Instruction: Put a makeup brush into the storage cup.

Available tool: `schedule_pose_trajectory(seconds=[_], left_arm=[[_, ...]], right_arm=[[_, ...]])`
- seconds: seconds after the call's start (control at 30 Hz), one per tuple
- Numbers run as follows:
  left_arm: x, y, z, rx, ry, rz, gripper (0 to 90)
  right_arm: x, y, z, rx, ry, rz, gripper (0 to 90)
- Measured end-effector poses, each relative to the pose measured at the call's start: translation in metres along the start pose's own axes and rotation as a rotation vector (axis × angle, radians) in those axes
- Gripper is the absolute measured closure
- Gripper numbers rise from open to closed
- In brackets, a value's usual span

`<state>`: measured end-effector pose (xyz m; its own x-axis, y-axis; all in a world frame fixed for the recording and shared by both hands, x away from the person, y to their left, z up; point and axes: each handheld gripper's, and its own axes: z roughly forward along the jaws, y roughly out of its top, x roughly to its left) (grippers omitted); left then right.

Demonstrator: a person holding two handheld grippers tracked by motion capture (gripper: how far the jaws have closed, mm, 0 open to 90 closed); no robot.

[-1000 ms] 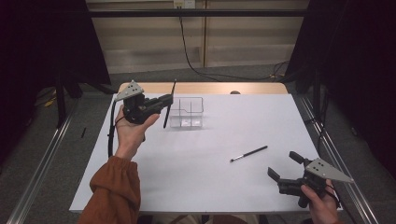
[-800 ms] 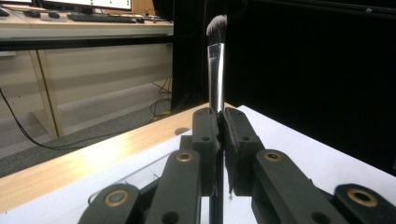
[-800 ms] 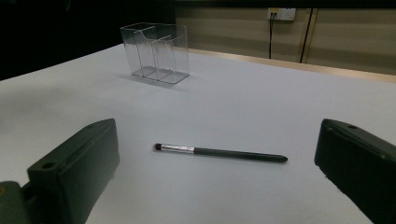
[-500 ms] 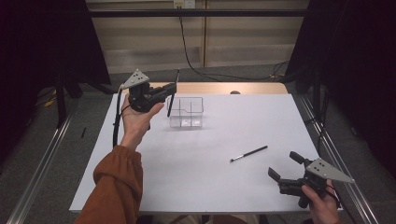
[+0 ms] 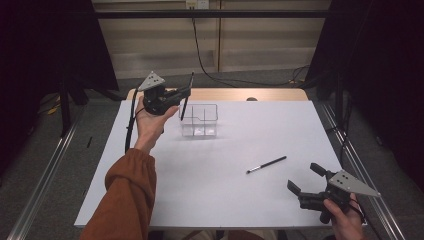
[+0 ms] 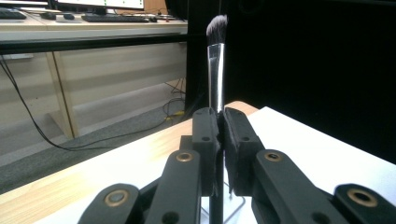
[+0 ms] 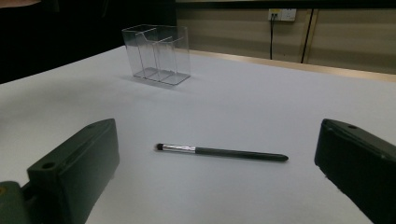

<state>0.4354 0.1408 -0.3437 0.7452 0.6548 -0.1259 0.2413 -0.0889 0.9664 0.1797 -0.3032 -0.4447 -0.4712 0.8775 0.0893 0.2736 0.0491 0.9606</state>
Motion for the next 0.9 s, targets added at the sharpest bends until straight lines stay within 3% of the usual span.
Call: schedule_pose_trajectory(seconds=[0.63,0.9], left_arm=[[0.025,-0.009,0.024,0.015,0.082,-0.002,83.9],[0.031,-0.015,0.031,0.009,0.080,-0.024,83.9]], right_arm=[[-0.002,-0.001,-0.002,-0.001,-0.005,0.004,0.0],[-0.001,-0.002,-0.003,-0.002,-0.008,0.014,0.0]])
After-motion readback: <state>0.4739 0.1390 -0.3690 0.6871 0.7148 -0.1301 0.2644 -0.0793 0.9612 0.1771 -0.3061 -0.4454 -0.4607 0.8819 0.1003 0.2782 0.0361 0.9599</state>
